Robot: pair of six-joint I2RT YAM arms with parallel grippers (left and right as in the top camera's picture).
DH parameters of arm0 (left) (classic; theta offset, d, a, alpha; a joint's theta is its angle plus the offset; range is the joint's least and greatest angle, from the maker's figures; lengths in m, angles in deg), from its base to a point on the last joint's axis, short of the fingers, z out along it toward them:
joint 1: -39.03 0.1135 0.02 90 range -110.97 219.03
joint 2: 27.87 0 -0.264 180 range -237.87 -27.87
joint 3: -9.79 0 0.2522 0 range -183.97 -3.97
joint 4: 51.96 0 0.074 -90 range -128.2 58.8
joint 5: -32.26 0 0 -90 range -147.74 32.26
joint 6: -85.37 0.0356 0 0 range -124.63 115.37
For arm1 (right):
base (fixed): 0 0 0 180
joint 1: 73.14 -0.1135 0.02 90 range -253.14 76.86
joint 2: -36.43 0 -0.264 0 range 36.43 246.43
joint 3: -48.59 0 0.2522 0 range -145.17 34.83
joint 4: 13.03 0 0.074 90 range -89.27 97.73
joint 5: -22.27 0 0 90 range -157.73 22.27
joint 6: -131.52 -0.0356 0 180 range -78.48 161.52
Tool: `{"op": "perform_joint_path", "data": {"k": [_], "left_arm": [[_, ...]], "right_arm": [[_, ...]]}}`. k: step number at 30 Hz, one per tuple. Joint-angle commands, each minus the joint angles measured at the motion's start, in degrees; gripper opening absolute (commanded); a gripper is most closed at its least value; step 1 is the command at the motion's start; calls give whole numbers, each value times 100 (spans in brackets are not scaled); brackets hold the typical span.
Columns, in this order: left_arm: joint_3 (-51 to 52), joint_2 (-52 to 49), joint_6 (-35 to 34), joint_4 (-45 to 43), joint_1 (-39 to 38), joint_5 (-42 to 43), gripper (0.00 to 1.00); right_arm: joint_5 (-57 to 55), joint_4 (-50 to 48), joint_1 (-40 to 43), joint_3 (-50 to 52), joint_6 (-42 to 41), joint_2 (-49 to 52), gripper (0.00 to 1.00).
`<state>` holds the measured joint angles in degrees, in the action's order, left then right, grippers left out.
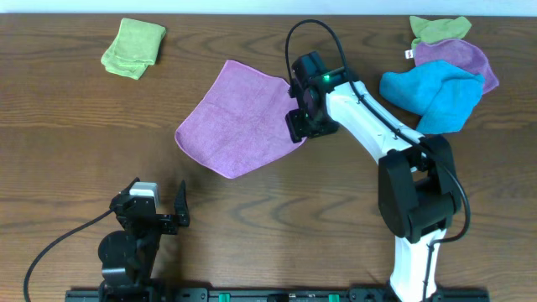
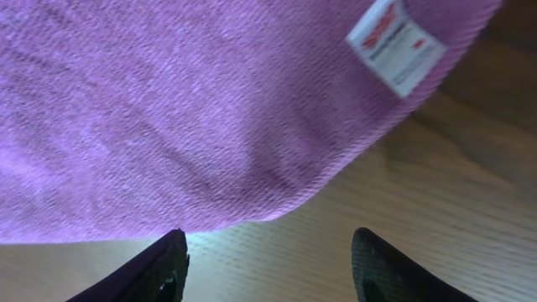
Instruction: Fold the cloth
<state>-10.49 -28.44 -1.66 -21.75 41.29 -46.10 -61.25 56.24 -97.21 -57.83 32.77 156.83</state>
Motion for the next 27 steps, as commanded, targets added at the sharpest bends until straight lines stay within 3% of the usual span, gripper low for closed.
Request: {"op": "perform_joint_path", "data": {"k": [1,9,18,22,27], "left_arm": [[131,35,-35,42,39,-17,95],[131,35,-35,42,39,-17,95],[131,35,-35,42,39,-15,95],[131,35,-35,42,39,-17,95],[131,35,-35,42,39,-17,95]], "right_arm": [[332,2,9,125,-149,-26,64],[857,-673,81,955,-345,-26,63],[1198,-1453,83,1231,-588,-26,64],[1198,-1827,85,1237,-715,-26,48],[1458,-2376,175,1143,-929,-28,46]]}}
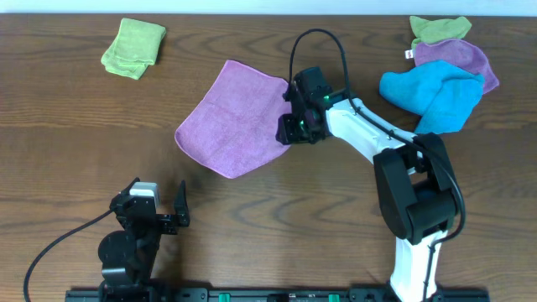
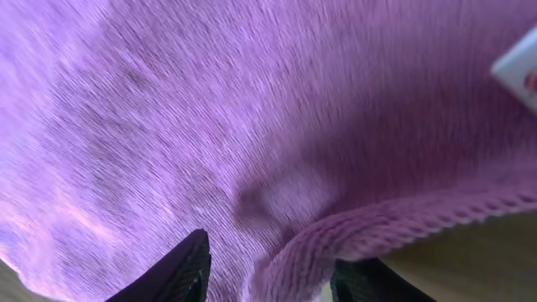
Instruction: Fold the cloth
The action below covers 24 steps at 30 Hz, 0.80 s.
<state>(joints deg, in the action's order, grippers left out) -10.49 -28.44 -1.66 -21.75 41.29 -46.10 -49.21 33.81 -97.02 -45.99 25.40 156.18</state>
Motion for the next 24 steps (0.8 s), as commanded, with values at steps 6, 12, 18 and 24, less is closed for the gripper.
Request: {"op": "perform_joint_path", "data": {"k": [6,12,18,24], "left_arm": [[131,35,-35,42,39,-17,95],[131,35,-35,42,39,-17,95],[131,35,-35,42,39,-17,95],[131,35,-35,42,39,-17,95]], "right_arm": [[1364,-697,245,-568,-317,37,49],[2218,-872,348,-1405,-363,37,46],[876,313,671,-1700,-380,37,48],[568,1628,538,-1692,258,39,45]]}}
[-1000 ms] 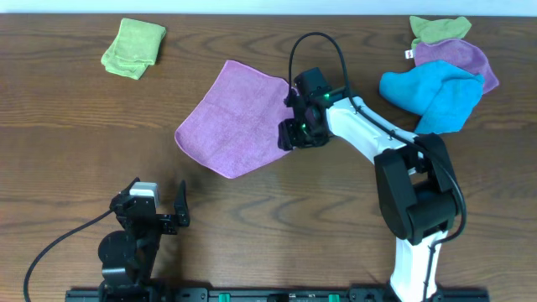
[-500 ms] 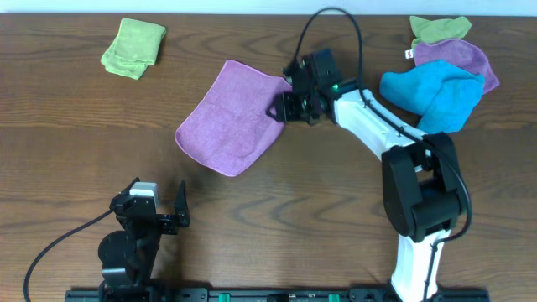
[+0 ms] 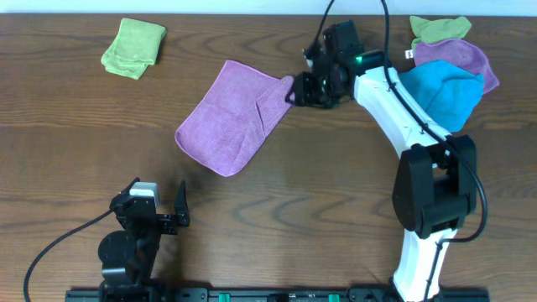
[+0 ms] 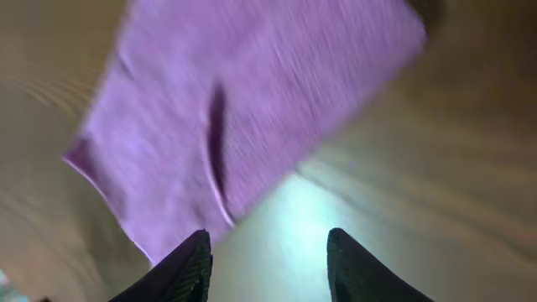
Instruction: Fold the cloth
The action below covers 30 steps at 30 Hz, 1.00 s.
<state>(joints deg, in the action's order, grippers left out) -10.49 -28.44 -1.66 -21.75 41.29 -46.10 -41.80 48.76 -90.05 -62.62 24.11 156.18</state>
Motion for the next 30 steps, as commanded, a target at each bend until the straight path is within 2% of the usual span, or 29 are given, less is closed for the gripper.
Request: {"op": "perform_joint_path", "data": {"k": [1,5,9,20,30], "left_arm": [[131,35,-35,42,39,-15,95],[131,35,-35,42,39,-15,95],[131,35,-35,42,39,-17,95],[131,35,-35,42,39,-17,95],[131,35,-35,42,39,-17,95]], "right_arm": [[-173,256,-280,-13,555,39,45],[52,341,-745,15,1001,39,47],[42,96,-1091,275,1082,177,48],[81,-925,-1104,905,1086,291,54],[177,-1257,-1130,935,1064,577,56]]}}
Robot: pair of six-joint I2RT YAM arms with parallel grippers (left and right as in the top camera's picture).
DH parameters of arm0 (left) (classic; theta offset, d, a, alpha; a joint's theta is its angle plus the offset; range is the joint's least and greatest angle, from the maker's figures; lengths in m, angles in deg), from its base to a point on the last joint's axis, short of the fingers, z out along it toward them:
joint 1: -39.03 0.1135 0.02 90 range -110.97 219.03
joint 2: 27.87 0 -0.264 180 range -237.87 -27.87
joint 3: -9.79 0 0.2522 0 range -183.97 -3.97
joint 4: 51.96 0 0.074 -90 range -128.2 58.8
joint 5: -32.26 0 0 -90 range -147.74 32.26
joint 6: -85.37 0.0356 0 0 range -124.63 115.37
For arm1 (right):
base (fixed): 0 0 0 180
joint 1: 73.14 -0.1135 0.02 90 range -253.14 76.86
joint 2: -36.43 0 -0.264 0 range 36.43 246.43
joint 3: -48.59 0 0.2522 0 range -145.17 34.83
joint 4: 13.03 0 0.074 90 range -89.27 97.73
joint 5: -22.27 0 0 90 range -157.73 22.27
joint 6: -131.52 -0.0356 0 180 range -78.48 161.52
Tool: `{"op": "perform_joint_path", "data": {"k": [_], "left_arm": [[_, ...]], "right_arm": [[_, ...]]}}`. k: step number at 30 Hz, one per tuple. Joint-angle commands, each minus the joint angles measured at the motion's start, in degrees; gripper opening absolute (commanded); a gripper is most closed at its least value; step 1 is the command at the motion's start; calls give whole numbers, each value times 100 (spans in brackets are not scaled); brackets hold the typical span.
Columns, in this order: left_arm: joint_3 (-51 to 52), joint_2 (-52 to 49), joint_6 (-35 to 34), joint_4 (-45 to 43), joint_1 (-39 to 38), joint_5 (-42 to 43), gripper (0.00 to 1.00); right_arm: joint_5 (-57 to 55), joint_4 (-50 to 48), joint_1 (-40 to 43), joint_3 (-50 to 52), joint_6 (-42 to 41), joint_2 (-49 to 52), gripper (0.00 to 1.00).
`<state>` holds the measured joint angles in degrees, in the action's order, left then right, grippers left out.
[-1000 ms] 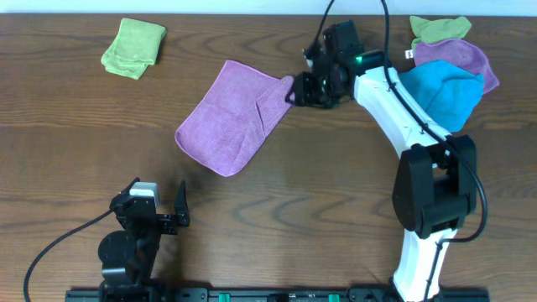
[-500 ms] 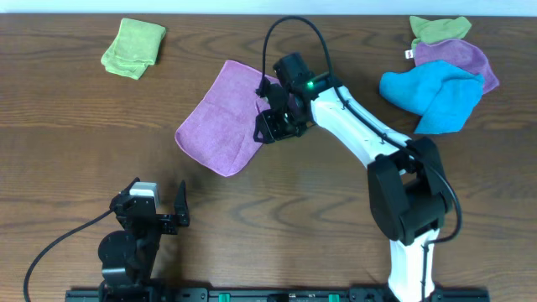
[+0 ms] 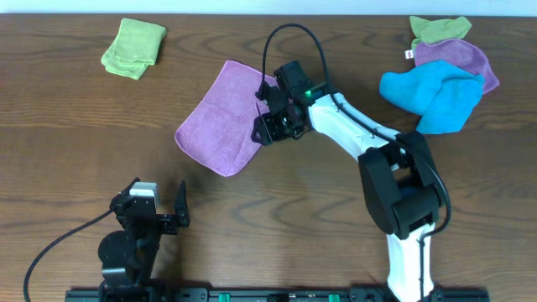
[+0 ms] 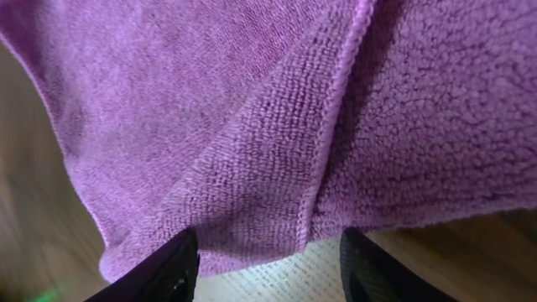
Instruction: Fold the cloth
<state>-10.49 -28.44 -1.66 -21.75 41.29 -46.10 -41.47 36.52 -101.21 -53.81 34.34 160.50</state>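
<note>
The purple cloth lies on the wooden table left of centre, its right part turned over onto itself. In the right wrist view the cloth fills the frame, with a hemmed fold line running down it. My right gripper is low at the cloth's folded right edge. Seen from the wrist, the right gripper is open, the cloth's hem lying just at the mouth of its fingers. My left gripper rests open near the front left, far from the cloth.
A folded green cloth lies at the back left. At the back right is a pile of a blue cloth, another purple cloth and a green one. The right arm's cable loops above the cloth.
My right gripper was raised at the cloth's far right corner; now it is lower and further left, down at the folded right edge. The cloth's outline has barely changed.
The cloth lay flat and wide with my open right gripper at its right corner. Then the fingers were around the lifted edge. A second ago the right part lay folded over and the gripper was open above it. Now it is low at the fold. The left arm never moved.
</note>
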Motion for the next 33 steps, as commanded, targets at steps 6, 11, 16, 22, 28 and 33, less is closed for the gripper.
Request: {"op": "perform_joint_path", "data": {"k": [6,11,16,22,28,33], "left_arm": [[131,35,-35,42,39,-17,95],[131,35,-35,42,39,-17,95],[131,37,-35,42,39,-15,95],[131,35,-35,42,39,-17,95],[131,35,-35,42,39,-15,95],[131,35,-35,42,39,-17,95]], "right_arm": [[560,-72,-15,55,0,144,55],[767,-109,-61,52,-94,144,54],[1200,-304,-90,52,-334,144,52],[1602,-380,-87,-4,-461,142,47],[1598,-391,-90,-50,-520,142,43],[1204,-365,-129,-50,-520,142,38]]}}
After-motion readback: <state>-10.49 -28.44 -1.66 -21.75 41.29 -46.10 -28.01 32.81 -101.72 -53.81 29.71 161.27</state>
